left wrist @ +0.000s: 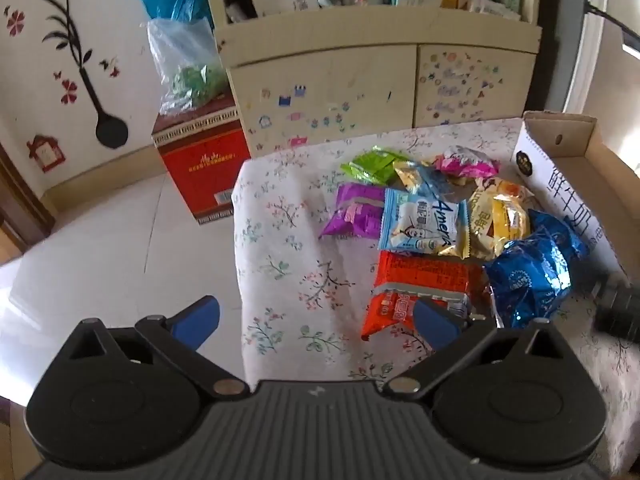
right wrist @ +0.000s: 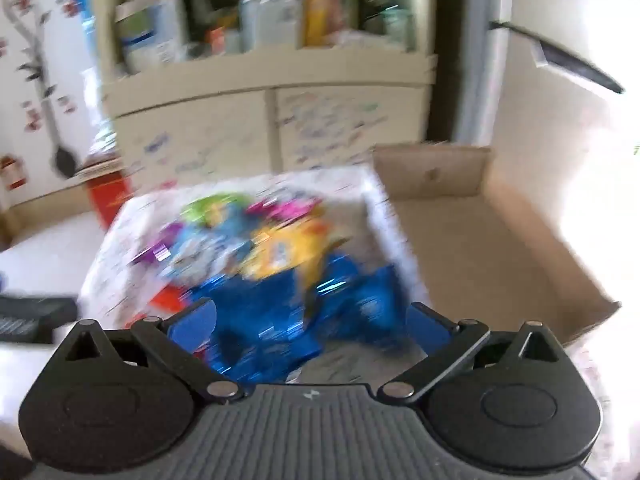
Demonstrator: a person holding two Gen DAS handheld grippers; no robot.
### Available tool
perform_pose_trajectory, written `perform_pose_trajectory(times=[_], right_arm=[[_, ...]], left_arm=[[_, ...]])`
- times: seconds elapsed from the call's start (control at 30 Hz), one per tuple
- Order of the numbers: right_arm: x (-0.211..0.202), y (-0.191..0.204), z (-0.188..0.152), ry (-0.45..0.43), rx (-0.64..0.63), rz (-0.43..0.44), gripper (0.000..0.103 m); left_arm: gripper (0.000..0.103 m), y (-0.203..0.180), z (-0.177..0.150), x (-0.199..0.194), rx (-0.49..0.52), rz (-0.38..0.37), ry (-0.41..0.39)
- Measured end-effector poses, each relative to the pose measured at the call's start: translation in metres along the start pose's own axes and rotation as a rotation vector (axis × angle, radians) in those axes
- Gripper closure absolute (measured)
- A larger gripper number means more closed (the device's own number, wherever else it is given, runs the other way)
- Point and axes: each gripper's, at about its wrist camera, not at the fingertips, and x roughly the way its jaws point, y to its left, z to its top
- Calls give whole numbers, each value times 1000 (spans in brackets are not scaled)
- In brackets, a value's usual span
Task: Organize snacks
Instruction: 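Move the right tool over the blue foil snack bags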
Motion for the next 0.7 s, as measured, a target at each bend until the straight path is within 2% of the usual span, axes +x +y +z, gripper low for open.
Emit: perform_pose_trajectory(times=[0.07, 0.17, 0.2, 0.33, 0.43, 0.57, 0.7], right_arm=[[-4, -4, 8, -14, 10, -14, 0], [0, -5, 20, 24, -4, -7, 0], [-3, -2, 20, 36, -30, -29, 0], [11, -10, 22, 128, -17, -7, 0], [11, -3, 17, 128, -21, -30, 0], [12, -3, 13, 153, -5, -6, 0], [18, 1, 14, 182, -21, -33, 0]], left_arm=[[1, 4, 1, -4, 13, 3, 2], [1, 9, 2, -6, 22, -2, 24], [1, 9, 2, -5, 23, -5, 36], [1, 2, 6, -3, 22, -27, 63], [1, -5, 8, 2, 1, -41, 79], [1, -17, 7, 12, 16, -9, 87], [1, -19, 7, 20, -5, 1, 95]])
